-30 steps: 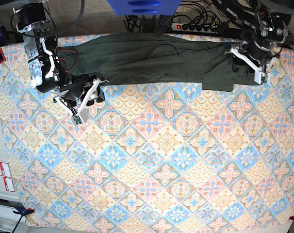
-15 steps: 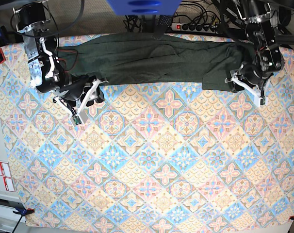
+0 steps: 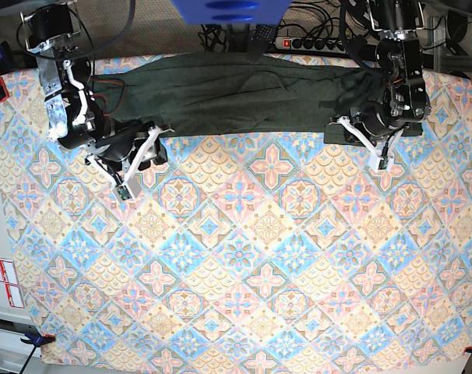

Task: Fold the T-shirt properly
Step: 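Drag the sleeve cuff with the left gripper back along the strip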

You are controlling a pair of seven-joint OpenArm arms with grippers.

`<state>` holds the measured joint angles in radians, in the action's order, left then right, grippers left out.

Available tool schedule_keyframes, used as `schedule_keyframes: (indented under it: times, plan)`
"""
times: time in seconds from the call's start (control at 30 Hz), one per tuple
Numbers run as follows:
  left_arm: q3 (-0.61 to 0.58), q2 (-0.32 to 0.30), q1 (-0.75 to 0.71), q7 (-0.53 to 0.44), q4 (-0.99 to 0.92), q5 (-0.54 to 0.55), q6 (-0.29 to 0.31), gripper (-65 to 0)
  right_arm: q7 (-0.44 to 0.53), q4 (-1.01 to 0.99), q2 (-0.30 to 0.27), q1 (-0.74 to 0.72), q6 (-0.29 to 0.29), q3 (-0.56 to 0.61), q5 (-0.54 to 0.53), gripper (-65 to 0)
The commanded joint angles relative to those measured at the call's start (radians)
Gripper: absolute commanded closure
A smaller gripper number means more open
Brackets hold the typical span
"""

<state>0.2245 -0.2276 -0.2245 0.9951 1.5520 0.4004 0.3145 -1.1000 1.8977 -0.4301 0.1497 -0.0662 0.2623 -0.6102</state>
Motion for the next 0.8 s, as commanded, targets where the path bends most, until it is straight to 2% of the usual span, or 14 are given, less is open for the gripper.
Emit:
schedule_keyframes:
  times: [0.0, 0.27, 0.33, 0.43, 0.47, 0.53, 0.63, 0.7, 0.77]
  plan:
    - [0.005, -0.010, 0.007, -0.011, 0.017, 0.007, 0.001, 0.0, 0.016, 0.015, -0.008, -0.012, -0.001, -0.008, -0.009, -21.7]
    - [0.077, -0.011, 0.007, -0.011, 0.021, 0.015, -0.002, 0.0, 0.016, 0.015, -0.008, -0.011, -0.001, -0.007, -0.009, -21.7]
    - [0.114, -0.011, 0.007, -0.011, 0.021, 0.015, -0.004, -3.1, 0.016, 0.015, -0.008, -0.011, -0.001, -0.007, -0.009, -21.7]
    - [0.166, -0.011, 0.007, -0.011, 0.021, 0.012, -0.004, -13.5, 0.016, 0.015, -0.008, -0.011, -0.001, -0.007, -0.009, -21.7]
    - [0.171, -0.014, 0.009, -0.009, 0.021, 0.007, -0.004, -19.1, 0.016, 0.015, -0.008, -0.011, -0.001, -0.007, -0.009, -21.7]
    - [0.155, -0.049, 0.009, -0.008, 0.017, 0.015, -0.001, -29.3, 0.016, 0.015, -0.008, -0.011, -0.001, -0.005, -0.009, -21.7]
    - [0.114, -0.068, 0.009, -0.009, 0.015, 0.015, -0.001, -41.3, 0.016, 0.016, -0.008, -0.011, -0.001, -0.005, -0.009, -21.7]
    - [0.106, -0.068, 0.009, -0.009, 0.015, 0.015, -0.001, -44.4, 0.016, 0.016, -0.008, -0.011, -0.001, -0.005, -0.009, -21.7]
    - [0.097, -0.068, 0.009, -0.009, 0.012, 0.013, -0.001, -43.6, 0.016, 0.016, -0.008, -0.011, -0.001, -0.005, -0.009, -21.7]
